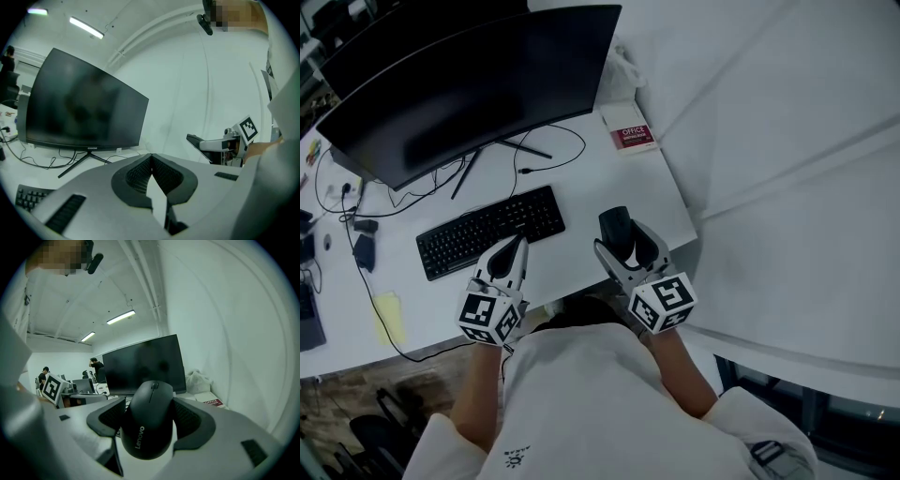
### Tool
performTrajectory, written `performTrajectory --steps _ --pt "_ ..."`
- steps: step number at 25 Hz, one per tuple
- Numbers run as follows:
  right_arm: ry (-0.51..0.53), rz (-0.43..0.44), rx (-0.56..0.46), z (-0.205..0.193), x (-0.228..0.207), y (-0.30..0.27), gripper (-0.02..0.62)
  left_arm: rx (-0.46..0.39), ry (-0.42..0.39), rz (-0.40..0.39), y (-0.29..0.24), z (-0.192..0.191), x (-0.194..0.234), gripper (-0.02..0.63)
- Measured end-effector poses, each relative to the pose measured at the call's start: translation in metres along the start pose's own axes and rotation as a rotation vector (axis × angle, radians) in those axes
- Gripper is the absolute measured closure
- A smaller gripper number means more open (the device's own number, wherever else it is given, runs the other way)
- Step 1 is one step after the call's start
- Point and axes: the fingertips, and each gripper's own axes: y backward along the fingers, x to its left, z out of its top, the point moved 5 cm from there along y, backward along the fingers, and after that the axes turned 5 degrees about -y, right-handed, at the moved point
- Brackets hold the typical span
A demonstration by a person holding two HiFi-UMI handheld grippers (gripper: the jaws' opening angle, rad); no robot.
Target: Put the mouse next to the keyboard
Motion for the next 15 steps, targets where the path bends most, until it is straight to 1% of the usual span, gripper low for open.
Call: performTrajectory --steps 7,15 --pt "0.006 0.029 0.011 0.001 -0.003 -0.007 0.270 0.004 0.011 0.018 -0.003 -0.002 -0.004 0.595" --pt "0.014 0.081 0.048 0.000 -0.016 -0.024 0.270 0.008 0.025 0.069 -0.014 -0.003 -0.004 0.595"
